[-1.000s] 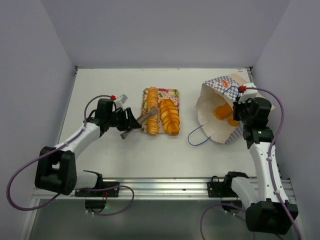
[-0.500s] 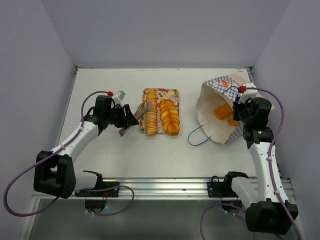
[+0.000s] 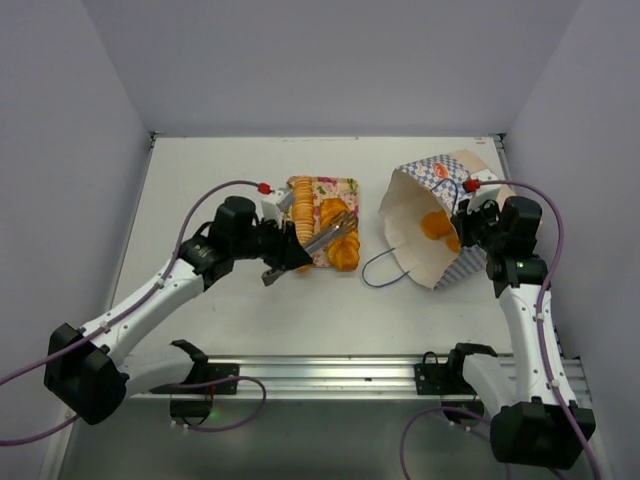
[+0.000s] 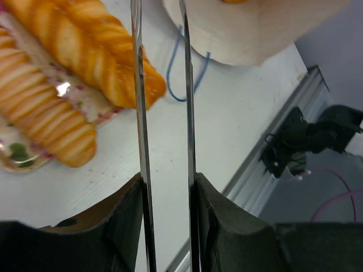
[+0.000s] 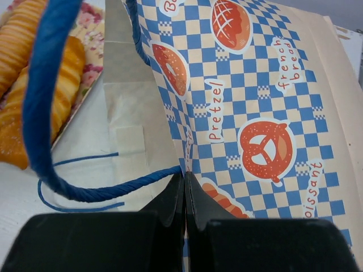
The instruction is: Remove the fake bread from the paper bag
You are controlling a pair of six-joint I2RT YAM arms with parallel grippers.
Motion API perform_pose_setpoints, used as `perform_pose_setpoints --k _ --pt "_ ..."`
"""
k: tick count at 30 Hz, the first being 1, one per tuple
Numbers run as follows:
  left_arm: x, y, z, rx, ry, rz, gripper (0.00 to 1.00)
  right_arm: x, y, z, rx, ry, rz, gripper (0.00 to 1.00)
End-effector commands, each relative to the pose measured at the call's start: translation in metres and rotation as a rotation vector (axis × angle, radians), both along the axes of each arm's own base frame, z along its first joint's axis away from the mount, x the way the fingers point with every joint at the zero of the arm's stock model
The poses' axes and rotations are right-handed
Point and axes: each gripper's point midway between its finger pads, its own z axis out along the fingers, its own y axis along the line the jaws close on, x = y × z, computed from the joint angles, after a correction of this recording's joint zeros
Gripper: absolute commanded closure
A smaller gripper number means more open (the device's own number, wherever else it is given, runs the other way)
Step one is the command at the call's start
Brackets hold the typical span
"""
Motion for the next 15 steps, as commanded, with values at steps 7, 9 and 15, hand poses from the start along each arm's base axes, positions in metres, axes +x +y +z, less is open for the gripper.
perform_pose_setpoints --k 7,9,15 --pt "-0.05 -0.093 0.01 -0.013 -0.102 -0.243 0.56 -0.022 0.047 0.009 0.024 -0.016 0.335 1.0" --pt "-0.045 -0.107 0.012 -0.009 -0.117 -0.247 0.56 -0.024 0.048 0.01 0.018 -0.02 0.343 1.0" --pt "-0.016 -0.145 -0.009 0.059 -0.131 -0.251 0.54 -0.024 0.047 0.007 0.018 -0.012 0.342 1.0"
